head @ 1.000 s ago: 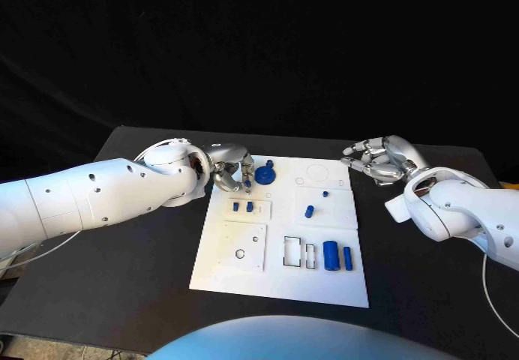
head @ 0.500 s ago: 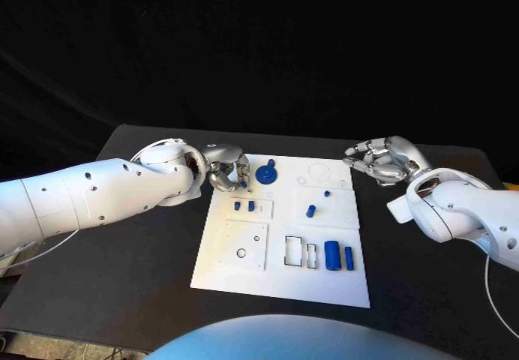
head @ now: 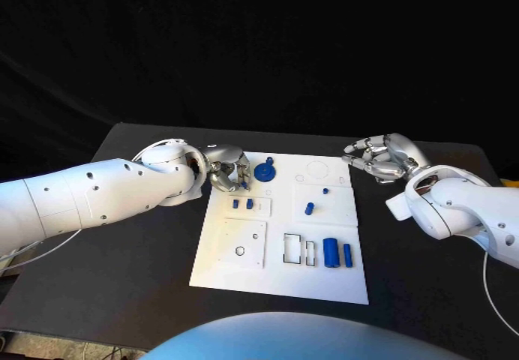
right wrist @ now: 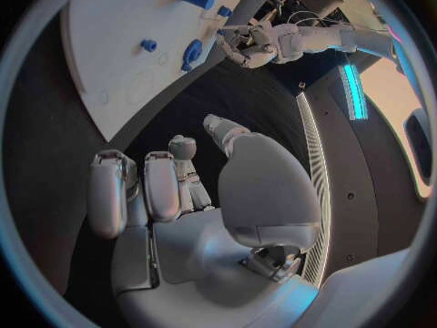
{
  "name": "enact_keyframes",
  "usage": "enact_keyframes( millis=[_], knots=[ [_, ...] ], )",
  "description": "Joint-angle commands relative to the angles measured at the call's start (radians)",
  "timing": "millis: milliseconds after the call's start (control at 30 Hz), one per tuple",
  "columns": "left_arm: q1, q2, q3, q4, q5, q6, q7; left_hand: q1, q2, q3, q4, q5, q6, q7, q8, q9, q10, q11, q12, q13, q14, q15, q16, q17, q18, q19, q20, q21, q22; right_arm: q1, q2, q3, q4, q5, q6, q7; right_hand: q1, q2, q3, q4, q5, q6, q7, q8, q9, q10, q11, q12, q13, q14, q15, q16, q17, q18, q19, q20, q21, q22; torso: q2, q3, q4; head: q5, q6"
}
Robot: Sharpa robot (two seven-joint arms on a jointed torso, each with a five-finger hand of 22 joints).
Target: Assemble the parts on the task board
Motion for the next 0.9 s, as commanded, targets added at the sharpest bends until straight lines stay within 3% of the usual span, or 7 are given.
enact_keyframes(
  millis=[33,900],
  knots=[
    [-0.002,0.009,0.001,-0.003,0.008,0.015,0.000,-0.007,0.000,-0.001,0.007,-0.002,0.007,0.003,-0.004,0.001,0.007,0.002,-0.004,-0.001,0.002,0.002,0.000,-0.001,-0.011,0.002,0.005,-0.001,-0.001,-0.001,0.001,0.000,0.002,-0.012,0.011,0.002,-0.001,0.005,0.001,0.008,0.005,-0.006,0.002,0.004,-0.001,-0.005,0.000,0.000,0.001,0.010,0.000,-0.005,0.000,0.006,-0.008,-0.001,-0.007,0.096,-0.001,0.0003,0.0010,-0.001,-0.002],
    [-0.007,0.037,0.000,-0.035,0.009,0.052,-0.014,-0.004,-0.002,0.001,0.006,-0.003,0.006,0.003,-0.008,0.002,0.008,0.003,-0.011,-0.002,0.000,0.002,-0.002,-0.004,-0.011,0.001,0.006,-0.003,-0.003,-0.001,0.001,0.000,0.001,-0.012,0.012,0.001,-0.001,0.005,0.001,0.008,0.005,-0.006,0.002,0.004,-0.001,-0.005,0.000,0.000,0.001,0.010,0.000,-0.005,0.000,0.006,-0.008,-0.001,-0.007,0.096,-0.001,-0.0001,0.0008,-0.003,-0.007]
  ],
)
